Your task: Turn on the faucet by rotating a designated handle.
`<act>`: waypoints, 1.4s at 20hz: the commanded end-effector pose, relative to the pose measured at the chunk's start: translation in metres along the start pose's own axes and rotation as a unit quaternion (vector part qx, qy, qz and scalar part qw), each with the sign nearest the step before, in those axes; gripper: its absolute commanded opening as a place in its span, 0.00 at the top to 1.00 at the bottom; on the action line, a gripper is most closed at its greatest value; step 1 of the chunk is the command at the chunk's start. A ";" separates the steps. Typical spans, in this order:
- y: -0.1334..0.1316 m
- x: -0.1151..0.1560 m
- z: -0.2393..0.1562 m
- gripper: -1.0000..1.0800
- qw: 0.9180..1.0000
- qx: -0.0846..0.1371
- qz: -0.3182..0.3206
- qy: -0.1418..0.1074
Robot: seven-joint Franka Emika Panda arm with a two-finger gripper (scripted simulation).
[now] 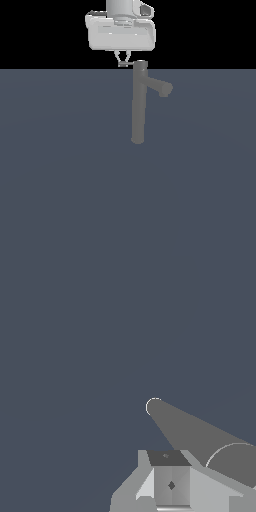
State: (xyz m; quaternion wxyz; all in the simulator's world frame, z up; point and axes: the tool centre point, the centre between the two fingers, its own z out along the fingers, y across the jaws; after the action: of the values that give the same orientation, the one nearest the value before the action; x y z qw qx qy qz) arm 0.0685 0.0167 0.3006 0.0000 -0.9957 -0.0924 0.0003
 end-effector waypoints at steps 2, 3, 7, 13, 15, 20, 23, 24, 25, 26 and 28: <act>-0.003 -0.010 0.000 1.00 1.000 0.000 0.000 0.000; -0.003 -0.012 0.000 1.00 1.000 0.000 0.000 0.000; -0.006 -0.021 0.000 1.00 1.000 0.000 0.000 0.000; 0.000 -0.030 0.000 1.00 1.000 0.000 -0.002 0.003; 0.003 -0.036 0.000 1.00 1.000 0.000 -0.002 0.003; 0.011 -0.053 0.000 1.00 1.000 0.000 -0.001 0.002; 0.015 -0.064 0.000 1.00 1.000 0.000 0.000 0.001; 0.015 -0.064 0.000 1.00 1.000 0.000 0.000 0.001; 0.006 -0.051 0.000 1.00 1.000 -0.001 -0.010 0.008; 0.012 -0.054 0.000 1.00 1.000 -0.001 -0.009 0.007; 0.025 -0.061 0.000 1.00 1.000 -0.001 -0.007 0.005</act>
State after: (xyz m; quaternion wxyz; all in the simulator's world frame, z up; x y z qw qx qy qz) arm 0.0176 -0.0042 0.3002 0.0004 -0.9944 -0.1056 -0.0076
